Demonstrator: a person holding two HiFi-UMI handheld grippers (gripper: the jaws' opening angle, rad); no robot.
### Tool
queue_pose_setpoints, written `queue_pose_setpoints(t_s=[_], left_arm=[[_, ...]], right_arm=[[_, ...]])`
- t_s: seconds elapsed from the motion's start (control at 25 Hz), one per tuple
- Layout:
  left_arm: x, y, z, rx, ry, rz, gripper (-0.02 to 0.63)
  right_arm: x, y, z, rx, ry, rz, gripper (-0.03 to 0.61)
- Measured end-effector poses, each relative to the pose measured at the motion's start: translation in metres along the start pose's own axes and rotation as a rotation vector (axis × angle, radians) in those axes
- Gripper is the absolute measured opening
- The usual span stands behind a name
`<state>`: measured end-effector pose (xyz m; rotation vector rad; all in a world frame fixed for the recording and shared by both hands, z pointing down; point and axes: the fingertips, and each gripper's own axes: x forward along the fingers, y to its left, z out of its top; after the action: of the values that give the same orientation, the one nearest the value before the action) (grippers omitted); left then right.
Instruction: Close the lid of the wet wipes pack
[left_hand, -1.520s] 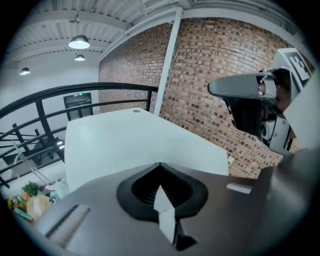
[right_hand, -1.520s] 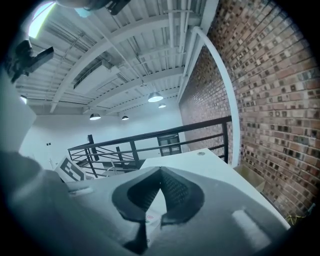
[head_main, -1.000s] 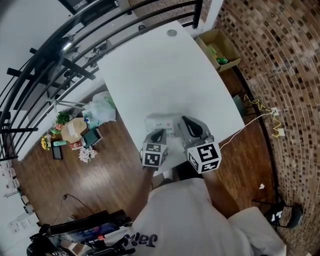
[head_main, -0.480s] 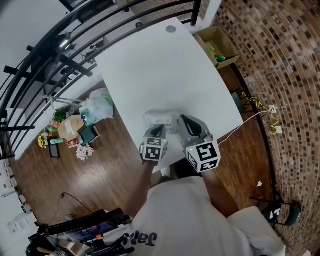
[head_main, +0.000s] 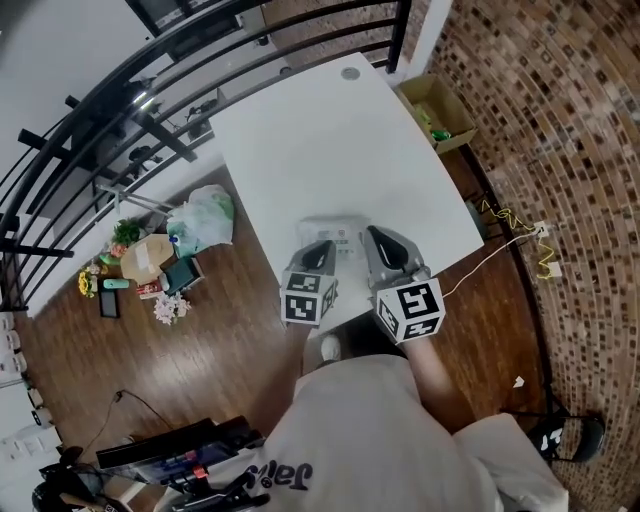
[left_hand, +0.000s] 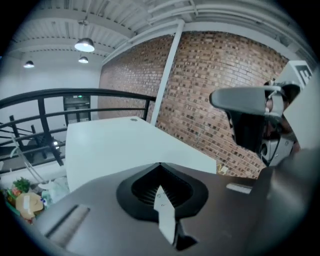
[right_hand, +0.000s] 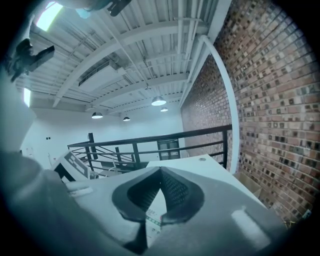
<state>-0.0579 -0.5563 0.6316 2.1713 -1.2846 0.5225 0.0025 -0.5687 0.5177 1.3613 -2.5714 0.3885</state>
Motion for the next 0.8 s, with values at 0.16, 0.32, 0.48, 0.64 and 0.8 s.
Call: queue_pose_setpoints(t_s=[0.16,0.32,0.48,0.64,0.8], left_arm=[[-0.057,-0.017,0.037,0.037,-0.154,0.007,0.015],[-0.128,-0.039,0.050,0.067,-0.291,-0.001,0.015],[-0.189,-0.065,0.042,0.097,-0.389,-0.011,0.015],[-0.230,-0.089,0.022,0.026,-0.435,-0.048,0.015],[-0.261,-0.119,0.011,0.025,-0.471,-0.048,0.015]], right_arm=[[-0.035,0.027,0.013,-0.034,-0.060,-0.003,-0.011],[-0.085,0.064,0.017,-0.047,-0.114,-0.027,-0.011],[-0.139,0.101,0.007,-0.057,-0.138,-0.044,-0.011],[-0.188,0.129,-0.009,-0.083,-0.143,-0.073,-0.011],[-0.233,0.131,-0.002,-0.079,-0.204,-0.113,-0.011]])
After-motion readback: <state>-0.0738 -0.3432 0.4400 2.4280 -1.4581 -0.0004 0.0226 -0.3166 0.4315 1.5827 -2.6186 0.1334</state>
